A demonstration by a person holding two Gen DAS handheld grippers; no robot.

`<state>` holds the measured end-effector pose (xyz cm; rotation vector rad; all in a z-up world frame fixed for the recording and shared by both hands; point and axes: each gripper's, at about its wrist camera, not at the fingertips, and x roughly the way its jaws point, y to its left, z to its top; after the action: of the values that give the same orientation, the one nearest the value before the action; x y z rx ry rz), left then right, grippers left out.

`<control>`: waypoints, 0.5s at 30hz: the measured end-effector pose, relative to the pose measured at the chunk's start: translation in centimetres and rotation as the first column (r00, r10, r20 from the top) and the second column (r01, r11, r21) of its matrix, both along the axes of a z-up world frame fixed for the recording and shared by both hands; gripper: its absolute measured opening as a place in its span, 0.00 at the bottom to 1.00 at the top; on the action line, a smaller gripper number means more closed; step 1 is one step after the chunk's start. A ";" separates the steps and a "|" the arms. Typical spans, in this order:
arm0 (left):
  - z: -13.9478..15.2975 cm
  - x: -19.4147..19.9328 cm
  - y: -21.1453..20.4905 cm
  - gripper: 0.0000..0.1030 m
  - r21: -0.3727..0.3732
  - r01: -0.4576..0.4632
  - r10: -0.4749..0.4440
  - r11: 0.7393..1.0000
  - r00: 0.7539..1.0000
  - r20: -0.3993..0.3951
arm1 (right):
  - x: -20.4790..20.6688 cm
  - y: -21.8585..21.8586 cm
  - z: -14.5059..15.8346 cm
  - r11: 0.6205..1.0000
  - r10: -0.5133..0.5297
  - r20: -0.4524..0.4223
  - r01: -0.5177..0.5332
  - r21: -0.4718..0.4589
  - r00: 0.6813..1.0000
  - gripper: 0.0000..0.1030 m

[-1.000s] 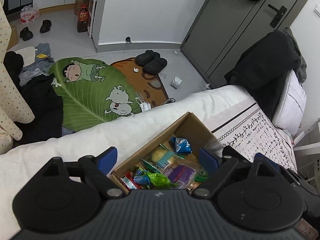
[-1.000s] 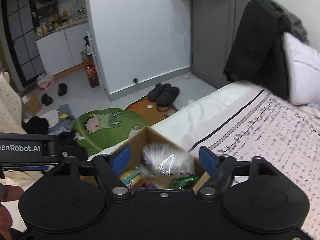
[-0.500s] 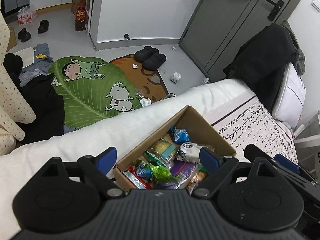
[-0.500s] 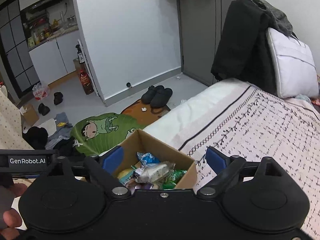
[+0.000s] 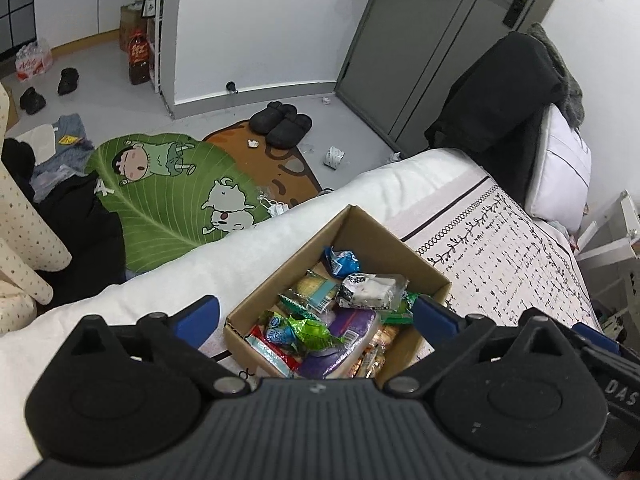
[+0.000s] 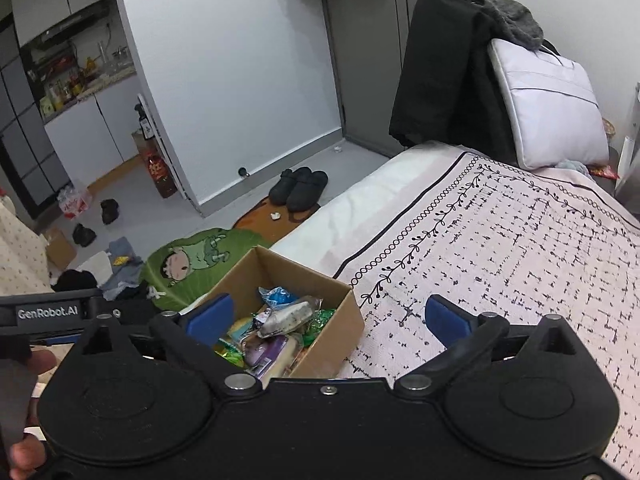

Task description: Organize snacks

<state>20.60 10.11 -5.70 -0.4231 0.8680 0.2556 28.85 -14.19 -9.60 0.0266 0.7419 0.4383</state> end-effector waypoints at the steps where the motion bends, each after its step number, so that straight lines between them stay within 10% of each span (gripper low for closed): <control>1: 0.2 -0.2 -0.2 0.99 0.006 0.005 -0.005 1.000 1.000 0.002 | -0.2 -0.3 0.2 1.000 -0.004 -0.008 0.004 0.007 1.000 1.00; 15: 2.8 -3.5 -2.7 0.99 0.075 0.106 -0.110 0.991 0.993 0.041 | -3.3 -3.7 1.9 0.998 -0.069 -0.012 0.069 0.006 0.998 1.00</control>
<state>17.07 7.38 -2.86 -0.3118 0.8321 0.1765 25.54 -17.88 -7.72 0.0608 0.7491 0.3747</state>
